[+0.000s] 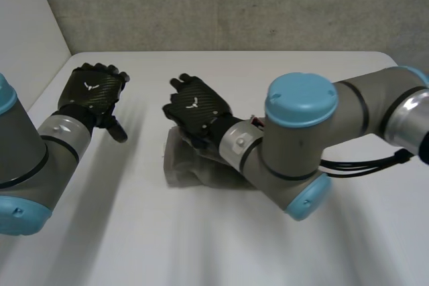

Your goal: Fold the towel.

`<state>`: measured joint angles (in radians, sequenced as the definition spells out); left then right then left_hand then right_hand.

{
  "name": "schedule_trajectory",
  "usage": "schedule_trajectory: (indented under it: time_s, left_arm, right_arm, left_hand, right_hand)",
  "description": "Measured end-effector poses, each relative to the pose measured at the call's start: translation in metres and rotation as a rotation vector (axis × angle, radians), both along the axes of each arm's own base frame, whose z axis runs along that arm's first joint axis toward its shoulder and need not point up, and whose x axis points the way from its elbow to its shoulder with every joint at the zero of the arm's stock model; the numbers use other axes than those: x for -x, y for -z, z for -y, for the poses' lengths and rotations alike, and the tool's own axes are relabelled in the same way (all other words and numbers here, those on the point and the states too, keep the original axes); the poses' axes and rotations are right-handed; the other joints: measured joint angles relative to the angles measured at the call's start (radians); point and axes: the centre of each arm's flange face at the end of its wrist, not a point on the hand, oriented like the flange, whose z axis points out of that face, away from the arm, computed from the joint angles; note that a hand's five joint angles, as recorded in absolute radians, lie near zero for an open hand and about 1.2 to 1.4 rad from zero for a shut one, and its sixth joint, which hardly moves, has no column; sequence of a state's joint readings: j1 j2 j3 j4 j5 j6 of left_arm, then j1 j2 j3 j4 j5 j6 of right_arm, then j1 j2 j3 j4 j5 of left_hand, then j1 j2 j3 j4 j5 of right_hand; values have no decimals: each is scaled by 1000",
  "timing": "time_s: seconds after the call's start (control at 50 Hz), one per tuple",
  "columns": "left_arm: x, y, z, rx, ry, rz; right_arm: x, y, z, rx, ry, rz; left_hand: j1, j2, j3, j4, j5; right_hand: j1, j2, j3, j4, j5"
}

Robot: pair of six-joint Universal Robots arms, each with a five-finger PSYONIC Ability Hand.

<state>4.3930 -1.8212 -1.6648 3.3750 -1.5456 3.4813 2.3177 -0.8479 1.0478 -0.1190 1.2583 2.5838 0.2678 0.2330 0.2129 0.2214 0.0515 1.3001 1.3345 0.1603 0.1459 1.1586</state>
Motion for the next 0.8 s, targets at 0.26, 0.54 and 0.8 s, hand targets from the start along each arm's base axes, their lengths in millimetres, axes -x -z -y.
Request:
schedule_trajectory:
  time_s: [0.26,0.54,0.8]
  left_arm:
    - [-4,5,1,-13,-11,4]
    - [0,8,-2,-28,-4,-15]
    - [21,9,-20,-46,69,-36]
  right_arm:
    - [-19,6,-17,-76,-171,86]
    - [-16,40,-6,-108,-125,23]
    - [25,-11,17,-77,116,77]
  left_hand:
    - [0,-1,0,0,0]
    - [0,-1,0,0,0]
    - [0,-1,0,0,0]
  right_hand:
    - [0,0,0,0,0]
    - [-766,-755,0,0,-819]
    - [-1198,-1248,0,0,-1098]
